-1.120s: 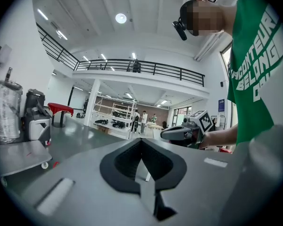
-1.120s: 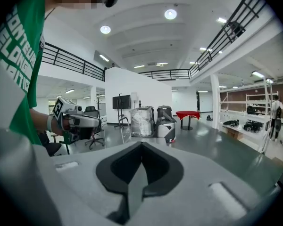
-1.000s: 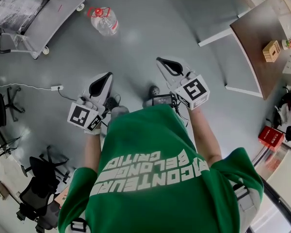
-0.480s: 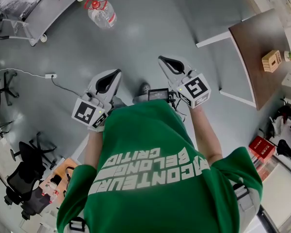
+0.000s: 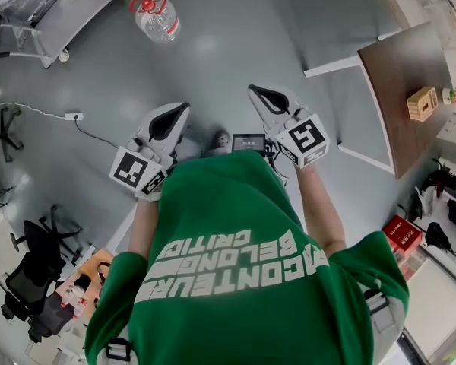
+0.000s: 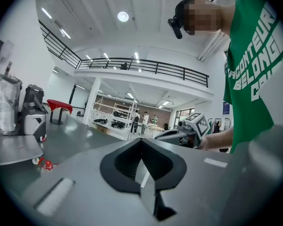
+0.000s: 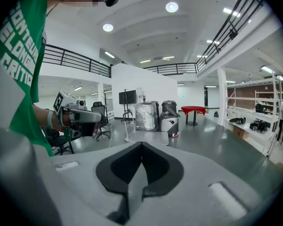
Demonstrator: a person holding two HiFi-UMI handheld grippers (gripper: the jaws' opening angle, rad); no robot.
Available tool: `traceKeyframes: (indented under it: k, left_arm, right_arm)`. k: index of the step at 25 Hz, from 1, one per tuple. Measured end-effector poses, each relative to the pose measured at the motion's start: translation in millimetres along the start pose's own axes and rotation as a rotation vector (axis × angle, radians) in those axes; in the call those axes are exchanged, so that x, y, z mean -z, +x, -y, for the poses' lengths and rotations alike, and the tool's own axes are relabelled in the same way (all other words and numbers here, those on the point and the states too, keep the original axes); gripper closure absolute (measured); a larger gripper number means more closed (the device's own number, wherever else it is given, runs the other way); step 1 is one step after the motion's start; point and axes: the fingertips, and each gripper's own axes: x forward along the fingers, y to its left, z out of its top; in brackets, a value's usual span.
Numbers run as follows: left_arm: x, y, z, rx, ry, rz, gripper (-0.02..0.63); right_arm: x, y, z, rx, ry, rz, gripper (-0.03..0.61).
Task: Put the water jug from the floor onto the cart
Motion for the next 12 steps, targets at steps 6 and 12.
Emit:
traceKeyframes:
  k: [6,12]
  left_arm:
    - [-16,8,-30,0.003,0.005,0.036,0.600]
    - [-33,-4,-70,-0.001,-0.031,0.086,0.600]
  right_arm:
    - [-7,20,10,0.006,-0.002,-0.020,0.586]
    - [-28,64,14,-0.009,-0.036,-0.028,0.586]
